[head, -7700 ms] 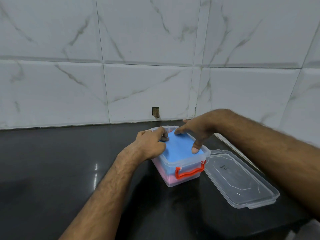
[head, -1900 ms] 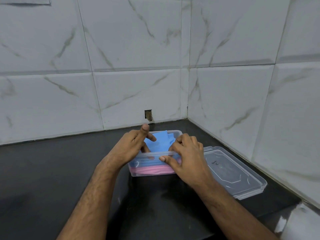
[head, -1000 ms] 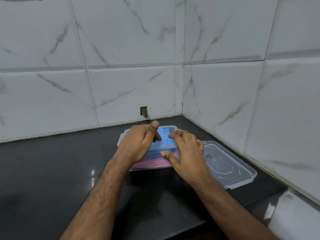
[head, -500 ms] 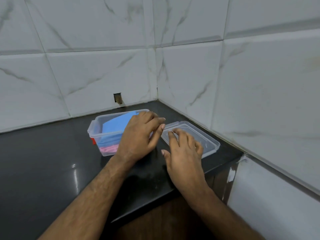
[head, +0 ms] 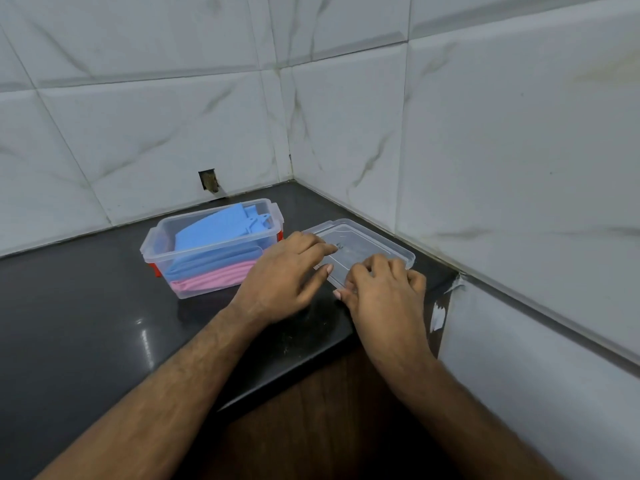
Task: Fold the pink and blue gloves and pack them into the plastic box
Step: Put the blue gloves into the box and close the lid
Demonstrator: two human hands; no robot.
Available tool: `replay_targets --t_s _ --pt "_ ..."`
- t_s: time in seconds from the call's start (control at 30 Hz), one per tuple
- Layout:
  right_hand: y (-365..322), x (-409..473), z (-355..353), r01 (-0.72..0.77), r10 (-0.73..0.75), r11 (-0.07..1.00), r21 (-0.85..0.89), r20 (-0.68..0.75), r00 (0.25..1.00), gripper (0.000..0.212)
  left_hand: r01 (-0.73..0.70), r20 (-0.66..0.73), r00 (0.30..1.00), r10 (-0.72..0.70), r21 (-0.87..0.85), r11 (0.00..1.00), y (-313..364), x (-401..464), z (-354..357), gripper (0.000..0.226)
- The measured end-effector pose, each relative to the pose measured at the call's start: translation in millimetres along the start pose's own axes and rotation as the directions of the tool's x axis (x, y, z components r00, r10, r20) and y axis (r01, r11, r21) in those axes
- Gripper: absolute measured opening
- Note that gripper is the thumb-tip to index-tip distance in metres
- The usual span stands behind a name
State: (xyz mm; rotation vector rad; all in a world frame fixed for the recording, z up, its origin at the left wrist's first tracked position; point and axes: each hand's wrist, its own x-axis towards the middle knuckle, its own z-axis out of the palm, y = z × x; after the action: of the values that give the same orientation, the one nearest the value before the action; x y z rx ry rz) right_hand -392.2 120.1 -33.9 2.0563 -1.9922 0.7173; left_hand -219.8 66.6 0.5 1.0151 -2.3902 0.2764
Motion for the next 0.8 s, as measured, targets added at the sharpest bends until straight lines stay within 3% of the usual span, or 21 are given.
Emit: replay_targets --t_s 0.2,0.3,0.4,0.6,0.7,0.8 --pt "1.4 11.5 -7.6 0.013 -0.014 1.000 0.016 0.074 0.997 0.045 0.013 -0.027 1.000 -0.013 0.003 1.000 -1.7 -1.0 -2.7 0.041" --pt "7.1 13.6 -15.5 -0.022 0.023 1.000 0.012 -0.060 0.998 0.045 0.000 -0.083 0.997 0.001 0.016 1.000 -2.4 -0.2 -4.3 0.050" --pt "8.7 19.2 -24.6 -0.039 0.066 0.992 0.122 -0.219 0.974 0.038 -0.008 -0.147 0.989 0.010 0.015 1.000 -3.7 1.7 -5.5 0.056" --pt "-2.5 29.2 -40.8 0.017 0.089 0.952 0.307 -0.327 0.941 0.029 -0.002 -0.233 0.972 0.014 0.053 0.999 -10.6 2.9 -9.6 0.056" --pt "-12.0 32.1 -49.5 0.084 0.057 0.932 0.353 -0.372 0.926 0.025 0.043 -0.302 0.953 -0.004 0.125 0.991 -13.4 2.3 -15.6 0.053" --pt "-22.4 34.9 -59.7 0.171 0.019 0.910 0.378 -0.448 0.894 0.022 0.142 -0.433 0.901 0.005 0.307 0.941 -21.5 2.0 -29.1 0.046"
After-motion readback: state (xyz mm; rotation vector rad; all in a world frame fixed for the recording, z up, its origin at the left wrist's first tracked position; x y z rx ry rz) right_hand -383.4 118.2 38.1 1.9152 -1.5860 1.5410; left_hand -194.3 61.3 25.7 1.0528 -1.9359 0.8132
